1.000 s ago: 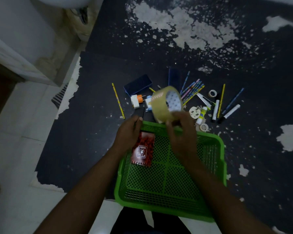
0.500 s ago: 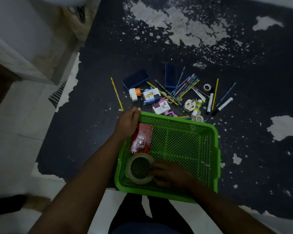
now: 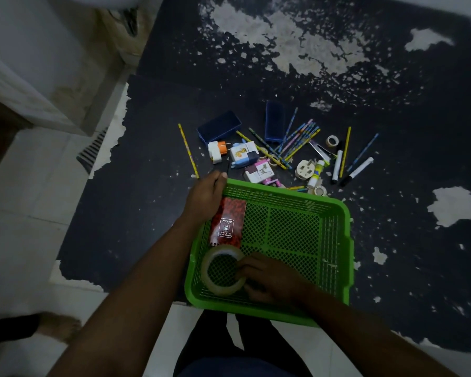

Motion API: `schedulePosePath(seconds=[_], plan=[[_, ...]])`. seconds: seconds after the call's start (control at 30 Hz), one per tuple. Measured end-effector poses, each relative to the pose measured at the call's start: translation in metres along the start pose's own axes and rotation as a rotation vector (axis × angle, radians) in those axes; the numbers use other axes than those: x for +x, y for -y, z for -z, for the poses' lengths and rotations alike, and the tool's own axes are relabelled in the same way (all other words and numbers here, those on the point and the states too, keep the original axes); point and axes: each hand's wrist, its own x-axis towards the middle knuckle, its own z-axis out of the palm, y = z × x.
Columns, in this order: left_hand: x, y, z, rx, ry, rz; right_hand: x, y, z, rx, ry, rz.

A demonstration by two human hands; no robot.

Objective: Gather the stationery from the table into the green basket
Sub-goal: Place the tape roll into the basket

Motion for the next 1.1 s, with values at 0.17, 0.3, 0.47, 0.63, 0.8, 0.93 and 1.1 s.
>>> schedulePosePath(seconds=[0.17,0.3,0.47,0.63,0.8,0.93,1.1], plan=[[0.001,0.002,-0.001,-0.003,0.005,0.005,0.001,-0.003,-0.002,-0.031,0.021,-0.009],[0.001,0.002,-0.001,-0.003,0.027,0.029,0.002,-0.008,-0.014,-0.115,0.053,0.021],[0.001,0.002,-0.001,0.016,0.022,0.014,-0.004,-0.008,-0.023,-0.209,0.067,0.022],[0.002,0.003,-0.001,0.025,0.016,0.006,-0.001,-0.004,-0.017,-0.162,0.060,0.019],[0.002,0.004,-0.002,0.033,-0.003,-0.011,0.003,0.007,0.004,-0.045,-0.098,0.003],[0.002,0.004,-0.002,0.022,0.011,0.003,-0.010,-0.006,0.016,-0.049,-0.360,-0.243],[0.001,0.003,-0.001,0.023,0.010,0.007,-0.030,-0.024,0.012,-0.161,-0.426,-0.530]])
